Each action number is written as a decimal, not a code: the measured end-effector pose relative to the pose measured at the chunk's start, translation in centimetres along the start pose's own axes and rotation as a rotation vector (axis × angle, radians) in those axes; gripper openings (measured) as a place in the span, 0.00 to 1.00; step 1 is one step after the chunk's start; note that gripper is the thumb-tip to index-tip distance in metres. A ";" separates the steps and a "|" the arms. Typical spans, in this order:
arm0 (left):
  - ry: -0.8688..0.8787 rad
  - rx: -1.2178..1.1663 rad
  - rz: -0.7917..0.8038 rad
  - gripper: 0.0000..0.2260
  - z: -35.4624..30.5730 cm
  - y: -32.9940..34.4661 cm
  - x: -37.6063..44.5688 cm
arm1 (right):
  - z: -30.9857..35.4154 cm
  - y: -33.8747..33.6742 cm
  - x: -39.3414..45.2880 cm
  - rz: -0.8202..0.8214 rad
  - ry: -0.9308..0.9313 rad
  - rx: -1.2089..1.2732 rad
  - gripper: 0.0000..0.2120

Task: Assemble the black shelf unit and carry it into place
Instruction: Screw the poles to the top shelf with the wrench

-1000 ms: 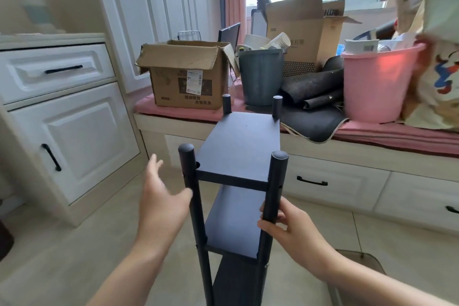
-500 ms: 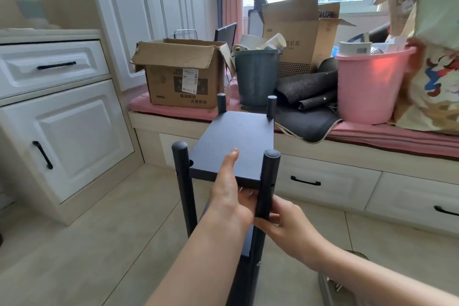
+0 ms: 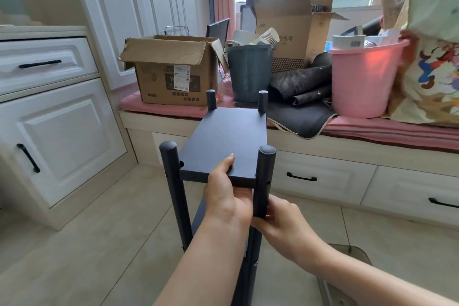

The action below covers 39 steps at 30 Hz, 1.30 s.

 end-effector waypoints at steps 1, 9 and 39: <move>0.003 0.004 0.005 0.16 0.0 -0.1 0.0 | 0.0 0.0 -0.1 -0.003 0.002 0.008 0.04; 0.052 0.037 0.024 0.19 -0.1 -0.5 0.4 | -0.1 0.1 -0.1 -0.008 -0.029 -0.010 0.06; 0.311 0.652 0.051 0.15 2.1 -2.4 -0.5 | -13.5 -8.8 -3.0 0.291 0.319 -0.292 0.10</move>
Point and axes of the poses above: each hand's wrist, its own x-axis towards the middle knuckle, its own y-axis out of the palm, z = x × y, the point moved 3 cm from there along x, towards the middle knuckle, and after that the axes turned 5 degrees about -y, right-handed, at the moved point
